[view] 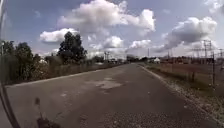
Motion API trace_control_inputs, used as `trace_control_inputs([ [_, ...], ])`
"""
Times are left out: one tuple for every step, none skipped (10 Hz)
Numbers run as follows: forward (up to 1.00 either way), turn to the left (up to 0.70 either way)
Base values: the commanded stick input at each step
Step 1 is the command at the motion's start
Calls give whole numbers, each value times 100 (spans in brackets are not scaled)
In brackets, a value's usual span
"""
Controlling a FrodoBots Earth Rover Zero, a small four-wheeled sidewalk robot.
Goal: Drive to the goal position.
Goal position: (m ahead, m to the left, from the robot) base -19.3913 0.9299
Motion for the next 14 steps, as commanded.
trace_control_inputs([
  [4, 0],
  [4, 0],
  [4, 0],
  [4, 0],
  [4, 0],
  [4, 0],
  [4, 0],
  [4, 0],
  [4, 0],
  [4, 0],
  [4, 0],
  [4, 0],
  [4, 0],
  [4, 0],
])
